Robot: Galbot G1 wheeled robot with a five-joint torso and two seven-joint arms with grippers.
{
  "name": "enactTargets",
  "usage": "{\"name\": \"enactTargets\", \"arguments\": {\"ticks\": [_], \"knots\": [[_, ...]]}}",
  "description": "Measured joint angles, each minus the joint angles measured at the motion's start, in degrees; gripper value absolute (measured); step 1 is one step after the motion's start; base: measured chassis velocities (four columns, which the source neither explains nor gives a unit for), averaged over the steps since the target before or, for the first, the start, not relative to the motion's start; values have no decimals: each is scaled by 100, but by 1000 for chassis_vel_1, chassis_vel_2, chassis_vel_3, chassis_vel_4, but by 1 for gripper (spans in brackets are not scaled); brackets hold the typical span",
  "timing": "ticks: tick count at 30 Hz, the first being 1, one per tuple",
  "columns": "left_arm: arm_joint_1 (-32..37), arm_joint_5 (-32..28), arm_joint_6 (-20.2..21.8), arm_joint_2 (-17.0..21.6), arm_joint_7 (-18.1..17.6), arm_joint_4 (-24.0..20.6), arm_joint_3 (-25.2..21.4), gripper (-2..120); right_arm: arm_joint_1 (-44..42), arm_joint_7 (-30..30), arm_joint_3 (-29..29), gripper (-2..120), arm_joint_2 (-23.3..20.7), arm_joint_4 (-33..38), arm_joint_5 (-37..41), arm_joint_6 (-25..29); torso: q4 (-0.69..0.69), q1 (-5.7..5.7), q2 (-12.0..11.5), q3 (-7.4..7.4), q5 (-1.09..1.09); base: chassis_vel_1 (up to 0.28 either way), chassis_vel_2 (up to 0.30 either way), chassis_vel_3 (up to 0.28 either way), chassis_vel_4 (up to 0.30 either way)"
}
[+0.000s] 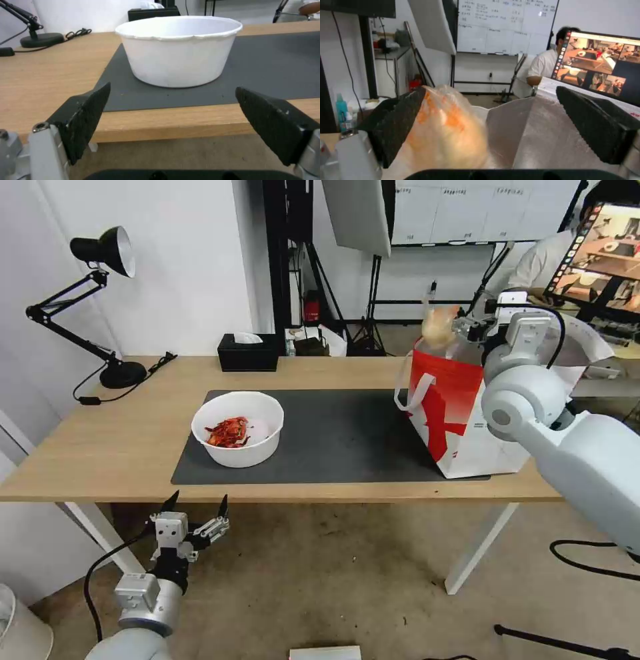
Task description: Pick up the trash from the table and place it into the takeout bag.
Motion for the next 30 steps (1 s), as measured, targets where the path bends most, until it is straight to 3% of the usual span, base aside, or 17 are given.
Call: {"name": "enactTargets", "arguments": {"ticks": [23,30], "knots": [[74,30,2,-20,-9,-115,-31,100,-225,109,147,100,-129,263,133,-141,0,0,0,0,0,0,0,0,0],[73,20,3,-23,-11,-214,-61,100,-749,-653,483,100,-315,793,161,396,1,0,0,0,0,0,0,0,0]]}}
